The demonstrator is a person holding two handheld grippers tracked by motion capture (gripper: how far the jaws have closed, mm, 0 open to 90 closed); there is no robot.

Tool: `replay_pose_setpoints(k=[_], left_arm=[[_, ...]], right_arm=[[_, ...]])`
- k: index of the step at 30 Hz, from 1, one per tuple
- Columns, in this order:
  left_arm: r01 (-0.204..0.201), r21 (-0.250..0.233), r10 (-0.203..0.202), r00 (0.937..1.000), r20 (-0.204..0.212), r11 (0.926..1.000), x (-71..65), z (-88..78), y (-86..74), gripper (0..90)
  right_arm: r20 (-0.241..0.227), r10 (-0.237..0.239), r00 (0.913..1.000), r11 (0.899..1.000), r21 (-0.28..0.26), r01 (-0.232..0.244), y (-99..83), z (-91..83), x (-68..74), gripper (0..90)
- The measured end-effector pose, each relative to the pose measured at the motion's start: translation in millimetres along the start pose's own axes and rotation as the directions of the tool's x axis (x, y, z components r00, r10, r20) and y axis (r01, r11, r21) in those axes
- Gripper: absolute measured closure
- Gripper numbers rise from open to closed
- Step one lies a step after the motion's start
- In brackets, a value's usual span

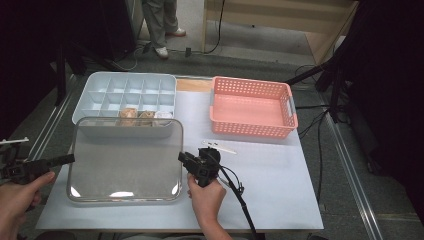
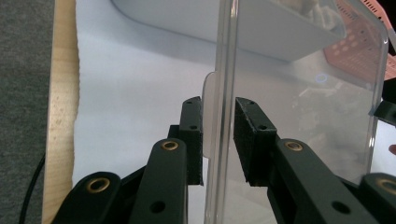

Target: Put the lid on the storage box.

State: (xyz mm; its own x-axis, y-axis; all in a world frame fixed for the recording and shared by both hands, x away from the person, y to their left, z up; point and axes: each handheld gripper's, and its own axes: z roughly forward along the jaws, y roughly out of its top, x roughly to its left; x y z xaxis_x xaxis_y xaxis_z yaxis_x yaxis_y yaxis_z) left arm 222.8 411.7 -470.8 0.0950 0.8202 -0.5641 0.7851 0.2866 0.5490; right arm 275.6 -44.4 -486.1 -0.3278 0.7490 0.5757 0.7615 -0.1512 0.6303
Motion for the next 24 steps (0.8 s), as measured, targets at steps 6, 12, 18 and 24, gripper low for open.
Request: replay_pose_setpoints(k=[6, 12, 18, 24], left_arm=[[-0.014, -0.014, 0.015, 0.9999, 0.005, 0.9998, -6.5, 0.5, 8.4, 75.0], [-0.017, -0.005, 0.017, 0.9998, 0.002, 0.9998, -8.2, 2.2, 17.2, 75.0], [-0.028, -0.001, 0.028, 0.9996, -0.003, 0.9996, -12.6, 3.6, 22.9, 75.1], [-0.035, -0.005, 0.035, 0.9994, -0.008, 0.9994, -15.0, 3.0, 32.9, 75.1]], right_arm=[[0.002, -0.006, 1.0000, 1.000, -0.012, 0.006, 8.7, -1.2, -1.4, 75.6], [-0.002, -0.008, 1.0000, 1.000, -0.011, 0.008, 16.0, 1.5, -2.0, 75.5], [0.002, -0.005, 1.0000, 1.000, -0.005, 0.005, 20.7, 3.5, -5.0, 75.4], [-0.003, -0.005, 1.0000, 1.000, -0.008, 0.005, 28.0, 4.9, -4.9, 75.3]])
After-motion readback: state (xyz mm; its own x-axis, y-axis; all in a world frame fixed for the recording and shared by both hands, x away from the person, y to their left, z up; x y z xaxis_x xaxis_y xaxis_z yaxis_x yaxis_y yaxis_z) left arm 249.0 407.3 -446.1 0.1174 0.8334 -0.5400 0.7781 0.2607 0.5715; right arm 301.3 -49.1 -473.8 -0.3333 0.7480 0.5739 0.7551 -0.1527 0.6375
